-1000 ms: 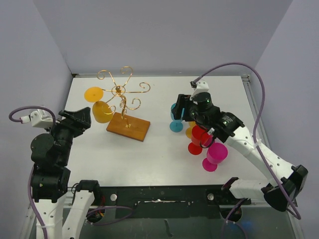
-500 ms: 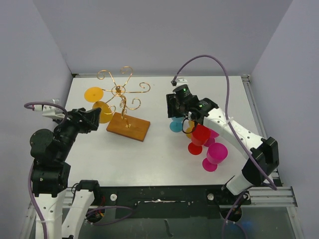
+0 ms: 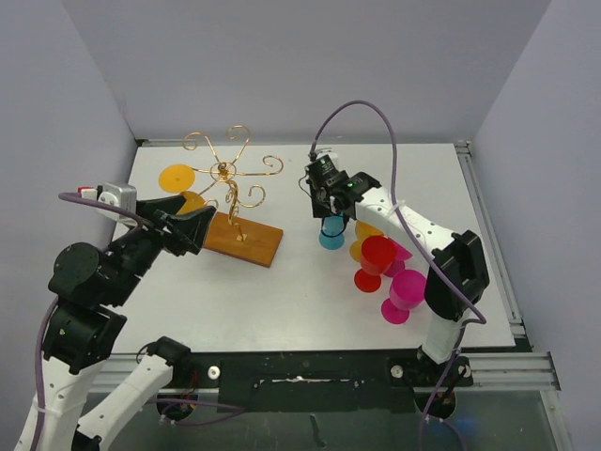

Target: Place the wine glass upside down on the wine glass rack

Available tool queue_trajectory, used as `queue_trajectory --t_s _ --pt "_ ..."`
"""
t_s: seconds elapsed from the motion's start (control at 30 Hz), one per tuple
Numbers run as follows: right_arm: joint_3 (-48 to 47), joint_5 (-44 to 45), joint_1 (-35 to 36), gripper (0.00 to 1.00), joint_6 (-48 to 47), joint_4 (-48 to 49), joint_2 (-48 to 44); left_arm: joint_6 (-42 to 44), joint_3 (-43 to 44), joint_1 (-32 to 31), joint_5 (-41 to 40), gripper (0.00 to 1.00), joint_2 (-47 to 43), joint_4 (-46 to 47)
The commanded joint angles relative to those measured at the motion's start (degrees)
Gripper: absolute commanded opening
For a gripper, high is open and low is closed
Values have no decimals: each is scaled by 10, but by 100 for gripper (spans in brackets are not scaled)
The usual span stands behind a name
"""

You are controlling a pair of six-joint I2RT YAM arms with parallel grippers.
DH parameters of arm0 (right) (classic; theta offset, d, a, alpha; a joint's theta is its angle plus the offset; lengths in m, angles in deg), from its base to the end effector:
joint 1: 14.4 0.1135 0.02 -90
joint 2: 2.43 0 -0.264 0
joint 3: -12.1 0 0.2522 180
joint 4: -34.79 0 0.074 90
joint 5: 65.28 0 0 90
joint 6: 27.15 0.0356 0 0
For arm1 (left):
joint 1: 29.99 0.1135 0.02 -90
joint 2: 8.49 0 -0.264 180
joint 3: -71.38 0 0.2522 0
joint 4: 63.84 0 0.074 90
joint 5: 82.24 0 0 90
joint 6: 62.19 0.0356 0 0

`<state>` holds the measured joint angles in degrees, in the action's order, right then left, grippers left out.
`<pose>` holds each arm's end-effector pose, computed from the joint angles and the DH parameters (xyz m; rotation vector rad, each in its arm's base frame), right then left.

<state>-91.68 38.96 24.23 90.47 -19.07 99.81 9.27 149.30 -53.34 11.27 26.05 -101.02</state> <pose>0.3136 0.2394 0.2924 -0.1313 2.4521 0.2008 0.0861 -0.0395 0.4482 0.1137 1.4907 -0.6381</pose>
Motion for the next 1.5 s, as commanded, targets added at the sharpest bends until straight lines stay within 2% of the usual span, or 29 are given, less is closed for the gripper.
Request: queue_trajectory --t_s 0.0,0.13,0.4,0.7,0.87,1.1,1.27,1.47 --pt "-51 35 -2 12 5 -20 7 27 37 -44 -24 69 -4 19" --pt "-56 53 -1 0 2 -23 0 38 35 -64 -18 69 -5 20" --pt "-37 65 5 0 6 11 -73 61 35 -67 9 75 -8 53" --pt "111 103 11 0 17 193 -269 35 22 -66 5 75 42 148" --pt "189 74 10 0 -2 332 -363 -21 9 -66 15 75 77 212" --pt "261 38 10 0 -8 477 -431 -83 23 -66 79 75 146 263" --pt "297 4 10 0 3 550 -457 -138 13 -67 117 75 171 324" --pt "318 -36 10 0 20 618 -476 -245 10 -67 102 75 195 387"
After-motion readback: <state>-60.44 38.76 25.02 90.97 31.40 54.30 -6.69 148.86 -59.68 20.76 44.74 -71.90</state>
